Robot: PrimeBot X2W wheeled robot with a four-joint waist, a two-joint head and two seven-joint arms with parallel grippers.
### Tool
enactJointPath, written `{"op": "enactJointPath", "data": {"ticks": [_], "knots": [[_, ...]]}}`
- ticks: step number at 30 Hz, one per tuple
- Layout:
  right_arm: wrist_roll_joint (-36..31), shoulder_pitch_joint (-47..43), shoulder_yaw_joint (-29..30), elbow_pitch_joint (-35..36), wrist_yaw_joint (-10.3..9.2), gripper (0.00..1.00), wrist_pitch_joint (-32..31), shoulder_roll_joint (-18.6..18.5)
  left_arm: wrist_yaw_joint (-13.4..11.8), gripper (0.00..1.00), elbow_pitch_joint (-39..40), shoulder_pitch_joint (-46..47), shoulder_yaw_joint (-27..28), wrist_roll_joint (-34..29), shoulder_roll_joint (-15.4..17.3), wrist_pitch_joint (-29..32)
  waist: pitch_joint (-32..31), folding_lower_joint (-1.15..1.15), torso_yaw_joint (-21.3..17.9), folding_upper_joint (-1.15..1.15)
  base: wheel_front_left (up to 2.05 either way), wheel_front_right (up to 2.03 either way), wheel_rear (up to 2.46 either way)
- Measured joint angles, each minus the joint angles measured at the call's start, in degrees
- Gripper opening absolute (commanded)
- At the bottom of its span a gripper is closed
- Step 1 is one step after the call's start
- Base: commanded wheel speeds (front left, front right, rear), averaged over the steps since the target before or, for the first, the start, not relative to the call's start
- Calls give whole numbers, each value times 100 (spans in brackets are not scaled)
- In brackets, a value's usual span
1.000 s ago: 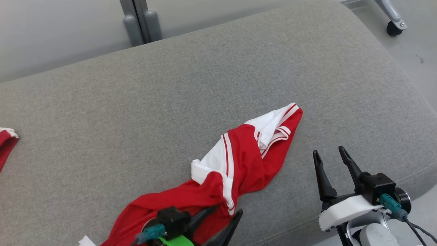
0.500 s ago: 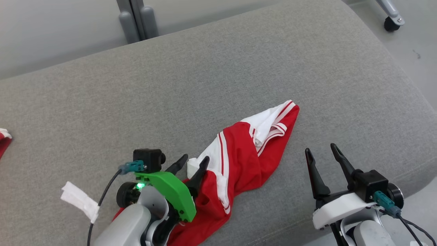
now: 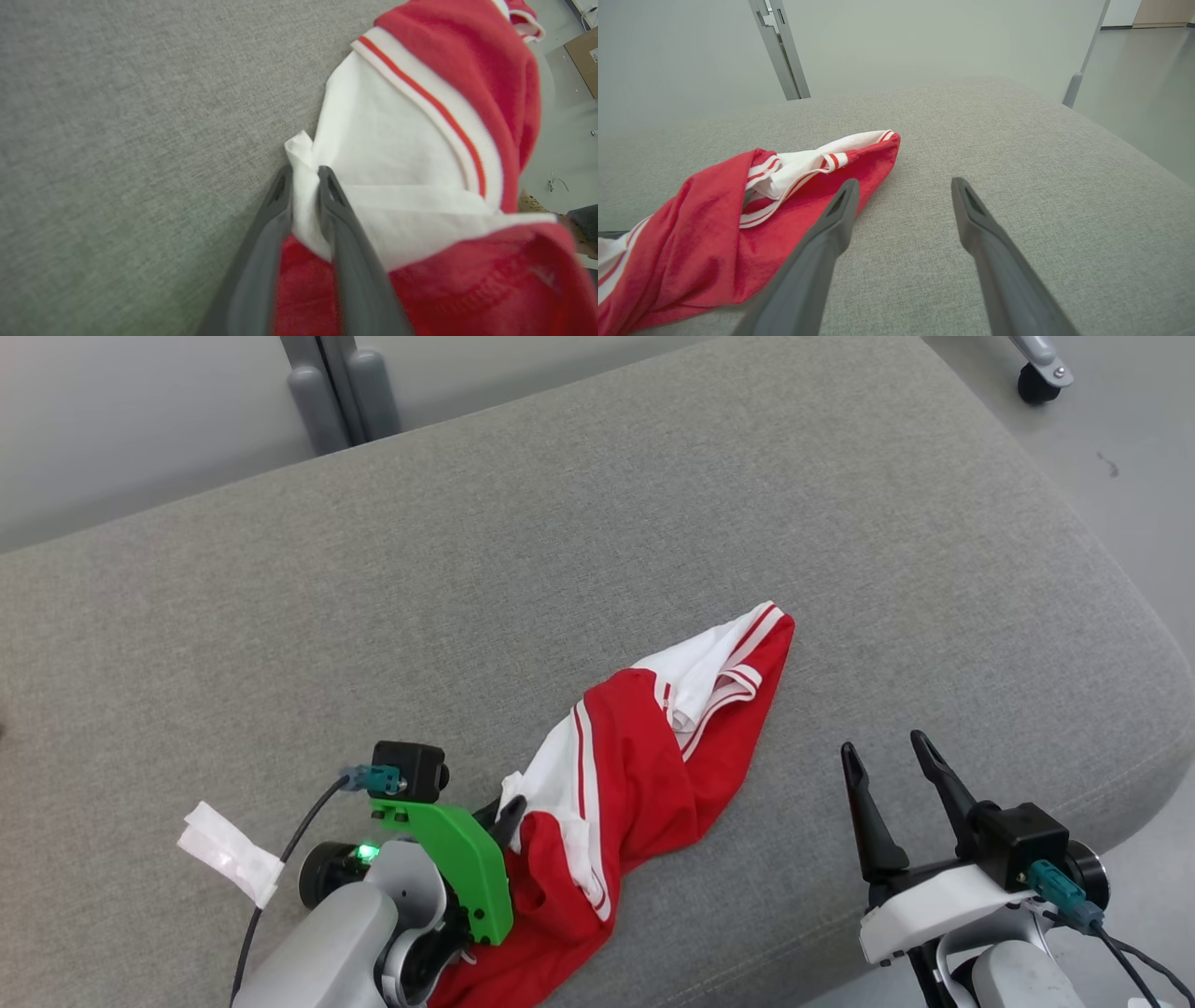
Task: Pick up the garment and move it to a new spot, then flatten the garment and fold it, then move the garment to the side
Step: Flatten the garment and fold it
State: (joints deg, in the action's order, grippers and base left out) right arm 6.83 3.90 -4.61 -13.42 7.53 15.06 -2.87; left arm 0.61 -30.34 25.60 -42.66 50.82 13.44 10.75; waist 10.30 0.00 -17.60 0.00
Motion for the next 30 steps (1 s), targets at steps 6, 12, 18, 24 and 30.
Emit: {"op": "enactJointPath", "data": {"ticks": [6, 12, 18, 24, 30], "knots": [[-3, 5, -8, 0, 0, 100, 0, 0, 148, 0, 7, 71, -19, -83, -4, -268, -12, 0, 74, 0, 0, 0, 0], [-7, 8, -26, -5, 0, 100, 0, 1, 230, 0, 254, 298, 20, -178, -43, -643, -48, 0, 117, 0, 0, 0, 0], [-11, 5, -29, -16, 0, 100, 0, 1, 300, 0, 1025, 597, -89, -482, -67, -855, -109, 0, 112, 0, 0, 0, 0], [-2, -8, -14, -35, 0, 100, 0, 1, 358, 0, 2381, 473, -694, -651, -236, -603, -173, 0, 41, 0, 0, 0, 0], [26, -16, -15, -24, 0, 100, 0, 0, 443, 0, 3000, -101, -1405, -605, -268, -202, -167, 0, -33, 0, 0, 0, 0]]}}
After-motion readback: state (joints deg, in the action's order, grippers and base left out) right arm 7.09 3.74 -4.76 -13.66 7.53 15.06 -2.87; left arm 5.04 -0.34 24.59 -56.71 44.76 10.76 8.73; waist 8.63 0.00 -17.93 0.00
